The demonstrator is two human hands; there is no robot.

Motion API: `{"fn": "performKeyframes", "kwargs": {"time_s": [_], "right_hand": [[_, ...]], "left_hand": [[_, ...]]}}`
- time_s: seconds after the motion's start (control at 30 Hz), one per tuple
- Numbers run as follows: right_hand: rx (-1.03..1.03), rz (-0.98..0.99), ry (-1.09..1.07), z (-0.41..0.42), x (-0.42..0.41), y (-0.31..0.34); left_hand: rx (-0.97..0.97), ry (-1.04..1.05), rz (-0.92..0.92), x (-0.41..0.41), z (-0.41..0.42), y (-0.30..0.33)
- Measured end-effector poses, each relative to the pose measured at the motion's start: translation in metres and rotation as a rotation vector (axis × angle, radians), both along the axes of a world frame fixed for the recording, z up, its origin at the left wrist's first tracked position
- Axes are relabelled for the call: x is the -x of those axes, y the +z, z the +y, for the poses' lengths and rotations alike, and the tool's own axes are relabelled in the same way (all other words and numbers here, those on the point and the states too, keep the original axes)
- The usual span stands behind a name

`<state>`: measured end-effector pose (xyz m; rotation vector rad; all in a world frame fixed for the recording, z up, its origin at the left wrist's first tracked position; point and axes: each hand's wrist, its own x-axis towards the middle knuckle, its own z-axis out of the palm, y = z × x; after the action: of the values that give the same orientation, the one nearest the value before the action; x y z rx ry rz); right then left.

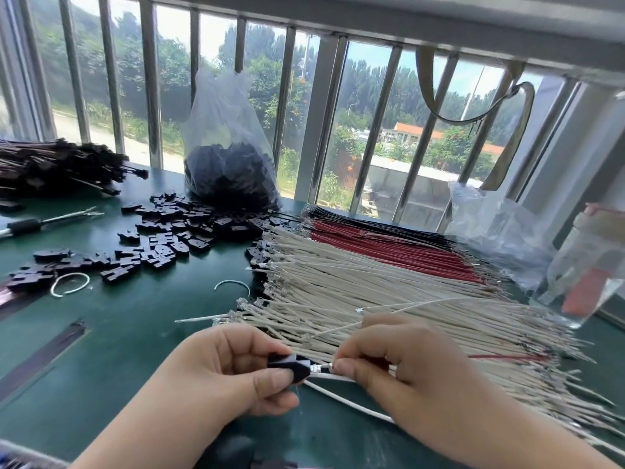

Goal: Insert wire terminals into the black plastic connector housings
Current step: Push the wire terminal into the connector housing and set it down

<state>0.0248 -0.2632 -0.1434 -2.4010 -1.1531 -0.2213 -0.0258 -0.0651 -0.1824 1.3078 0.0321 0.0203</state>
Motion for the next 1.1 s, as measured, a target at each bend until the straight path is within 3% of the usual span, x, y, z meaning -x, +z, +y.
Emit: {"fn": "performKeyframes", "kwargs": {"time_s": [0.4,0.57,0.8,0.97,1.1], "right_hand": [[0.046,-0.14,0.008,-0.002,0.005,-0.004],[-0.137,-0.026,0.0,0.003,0.004,-0.01],[-0.031,-0.061,-0.011,0.005,0.003,-0.01],[0.028,-0.186,0.055,-0.001,0.007,-0.001],[0.082,-0.427,0.105,-0.001,0.009,0.001]], "left_hand": [[-0.166,-0.127,-0.012,0.001,0.004,0.0],[-0.061,-0.079,0.0,0.001,0.003,0.0],[-0.089,-0.028,0.016,0.003,-0.003,0.002],[-0.125,-0.097,0.003,0.006,0.003,0.003],[-0.097,-0.09,-0.001,0.005,0.004,0.002]]}}
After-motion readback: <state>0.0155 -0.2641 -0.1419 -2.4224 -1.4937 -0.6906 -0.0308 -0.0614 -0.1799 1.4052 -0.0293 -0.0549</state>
